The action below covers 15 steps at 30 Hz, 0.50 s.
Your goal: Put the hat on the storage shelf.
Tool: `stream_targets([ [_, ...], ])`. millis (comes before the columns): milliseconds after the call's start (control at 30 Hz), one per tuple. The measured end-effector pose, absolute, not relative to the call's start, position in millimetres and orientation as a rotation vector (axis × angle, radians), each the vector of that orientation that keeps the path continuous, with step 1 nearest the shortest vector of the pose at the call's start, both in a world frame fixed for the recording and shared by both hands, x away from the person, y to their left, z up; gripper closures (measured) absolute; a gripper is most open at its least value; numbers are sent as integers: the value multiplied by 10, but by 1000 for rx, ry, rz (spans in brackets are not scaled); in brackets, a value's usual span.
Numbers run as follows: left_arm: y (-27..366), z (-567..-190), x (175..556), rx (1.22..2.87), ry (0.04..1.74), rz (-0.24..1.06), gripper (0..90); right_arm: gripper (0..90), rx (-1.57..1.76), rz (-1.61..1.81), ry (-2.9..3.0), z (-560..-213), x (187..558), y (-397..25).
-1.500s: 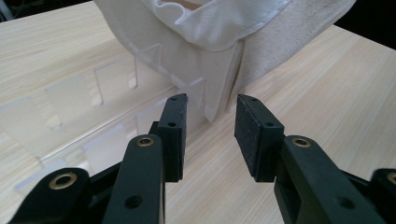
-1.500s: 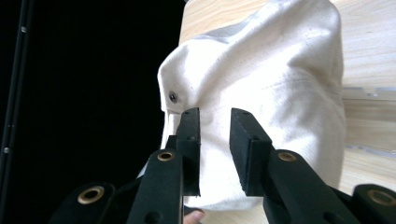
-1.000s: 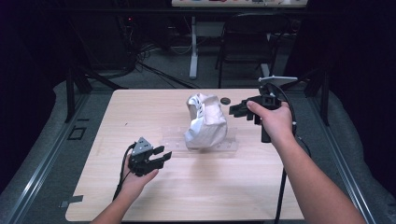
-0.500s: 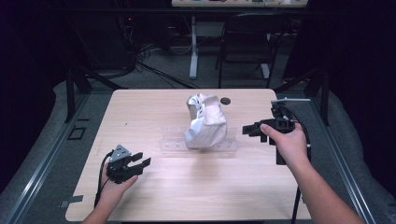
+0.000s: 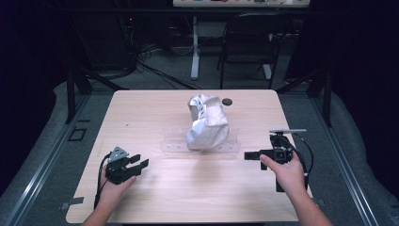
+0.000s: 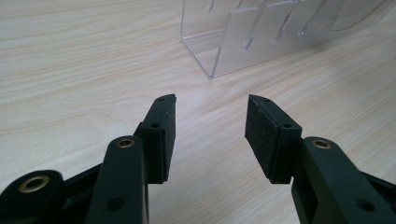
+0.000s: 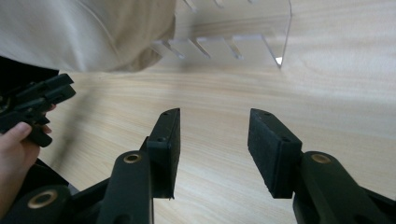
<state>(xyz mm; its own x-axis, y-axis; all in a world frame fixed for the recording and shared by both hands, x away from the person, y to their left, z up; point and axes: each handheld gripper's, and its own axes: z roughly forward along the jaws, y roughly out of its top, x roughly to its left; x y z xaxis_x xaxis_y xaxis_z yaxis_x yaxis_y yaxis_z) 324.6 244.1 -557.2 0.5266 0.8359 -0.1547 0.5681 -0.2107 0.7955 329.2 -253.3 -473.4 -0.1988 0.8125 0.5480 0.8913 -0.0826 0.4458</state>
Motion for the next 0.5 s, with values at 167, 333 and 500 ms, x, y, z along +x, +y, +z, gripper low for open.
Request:
stream_targets([
  [167, 2426, -5612, 3258, 1916, 1155, 383, 528, 513, -1965, -1264, -2049, -5032, 3115, -2643],
  [333, 2410, -5647, 3278, 1933, 1148, 386, 526, 492, -2052, -1300, -2146, -5319, 2927, -2771],
  [500, 2399, -5667, 3290, 1941, 1150, 379, 525, 543, -2038, -1382, -2100, -5537, 2828, -2856],
])
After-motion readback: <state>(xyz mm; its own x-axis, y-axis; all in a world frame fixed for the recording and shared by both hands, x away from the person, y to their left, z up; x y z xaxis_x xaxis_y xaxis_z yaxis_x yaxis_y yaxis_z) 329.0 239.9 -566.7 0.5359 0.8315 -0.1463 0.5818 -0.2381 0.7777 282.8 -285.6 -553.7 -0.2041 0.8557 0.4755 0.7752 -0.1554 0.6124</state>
